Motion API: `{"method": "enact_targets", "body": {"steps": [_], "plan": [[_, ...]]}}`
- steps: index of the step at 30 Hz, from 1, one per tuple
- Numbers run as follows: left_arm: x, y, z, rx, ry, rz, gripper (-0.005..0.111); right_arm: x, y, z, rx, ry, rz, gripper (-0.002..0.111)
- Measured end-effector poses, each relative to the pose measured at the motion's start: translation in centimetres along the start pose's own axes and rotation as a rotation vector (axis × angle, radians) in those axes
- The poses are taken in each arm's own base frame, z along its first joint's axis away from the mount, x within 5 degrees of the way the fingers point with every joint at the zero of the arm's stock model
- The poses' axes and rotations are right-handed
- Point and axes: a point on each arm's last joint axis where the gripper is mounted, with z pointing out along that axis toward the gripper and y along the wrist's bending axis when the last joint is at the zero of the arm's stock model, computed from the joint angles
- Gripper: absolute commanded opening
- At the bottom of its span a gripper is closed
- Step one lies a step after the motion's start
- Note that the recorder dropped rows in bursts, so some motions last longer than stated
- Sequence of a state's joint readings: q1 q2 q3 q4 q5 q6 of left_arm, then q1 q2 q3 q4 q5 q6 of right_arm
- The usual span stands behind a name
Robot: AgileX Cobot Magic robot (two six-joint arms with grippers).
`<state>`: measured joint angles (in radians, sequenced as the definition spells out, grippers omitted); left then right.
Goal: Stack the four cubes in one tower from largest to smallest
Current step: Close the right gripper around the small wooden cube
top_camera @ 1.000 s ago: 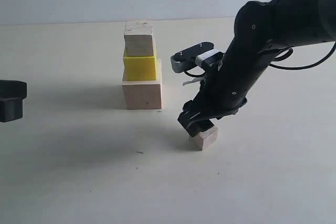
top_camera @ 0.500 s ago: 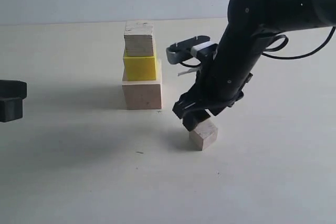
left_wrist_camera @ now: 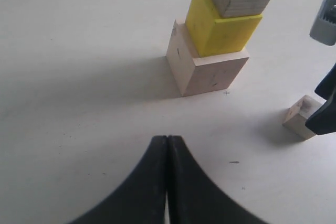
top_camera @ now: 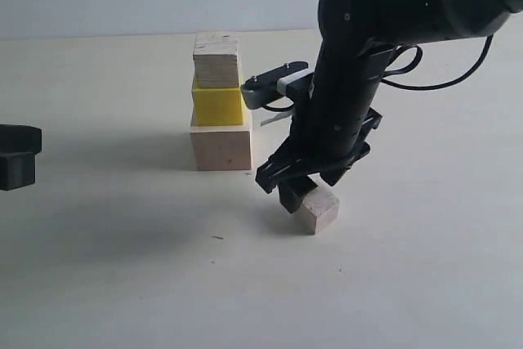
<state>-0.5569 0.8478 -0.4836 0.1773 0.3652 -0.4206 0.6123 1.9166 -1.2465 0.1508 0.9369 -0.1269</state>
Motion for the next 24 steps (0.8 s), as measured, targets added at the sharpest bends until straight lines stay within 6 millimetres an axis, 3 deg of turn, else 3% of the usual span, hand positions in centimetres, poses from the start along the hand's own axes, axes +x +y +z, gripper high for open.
{"method": "enact_targets", "body": {"steps": [16, 24], "plan": [[0.0, 0.0, 0.0, 0.000, 0.000, 0.000, 0.000, -0.3, -0.5, 0.8, 0.056, -0.012, 0.003, 0.064], [0.0, 0.0, 0.0, 0.000, 0.000, 0.000, 0.000, -0.4, -0.6, 2.8, 0.033, 0.037, 0.026, 0.064]]}}
